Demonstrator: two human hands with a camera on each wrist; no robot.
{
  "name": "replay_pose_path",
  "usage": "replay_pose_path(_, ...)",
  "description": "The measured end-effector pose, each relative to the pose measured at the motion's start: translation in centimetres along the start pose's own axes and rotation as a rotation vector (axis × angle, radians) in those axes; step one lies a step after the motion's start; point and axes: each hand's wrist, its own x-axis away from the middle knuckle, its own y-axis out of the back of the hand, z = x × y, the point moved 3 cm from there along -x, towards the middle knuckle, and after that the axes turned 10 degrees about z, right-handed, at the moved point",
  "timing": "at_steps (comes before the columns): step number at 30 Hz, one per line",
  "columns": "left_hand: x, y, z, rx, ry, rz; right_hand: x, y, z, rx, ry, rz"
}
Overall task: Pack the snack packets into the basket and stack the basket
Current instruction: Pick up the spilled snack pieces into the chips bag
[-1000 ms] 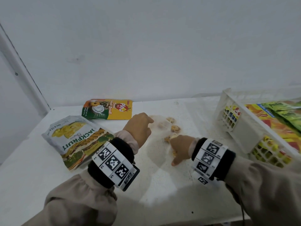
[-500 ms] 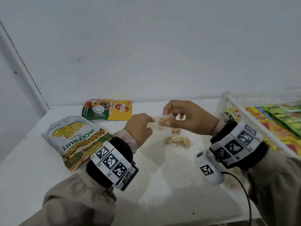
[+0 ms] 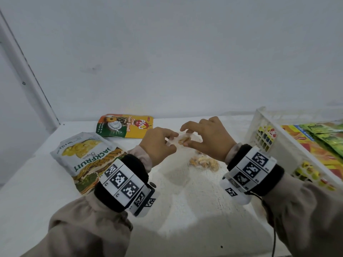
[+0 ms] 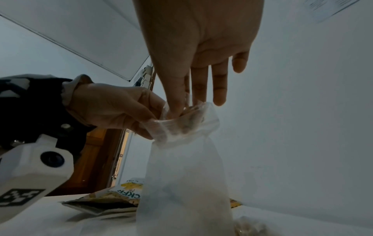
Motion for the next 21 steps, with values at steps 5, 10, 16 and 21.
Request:
replay_pose_path(5,0.0,0.3,0.0,0.054,0.013,-0.016,-0.1,-0.2,-0.2,0.196,0.098,0.026)
replay_pose_path(10,0.0,0.7,0.0,0.089,0.010,-0.083,0.0,0.6,0.2,0.241,0.114,0.174)
replay_pose_path(16,0.1,1.2,-0.3,0.044,-0.007,-0.146,0.3,1.5,-0.6,0.096,0.016,0.112)
replay_pose_path(21,0.2,1.3,-0.5,-0.043,0.003,-0.181,0.7,1.4,-2.7,-0.466,-0.023,-0.092)
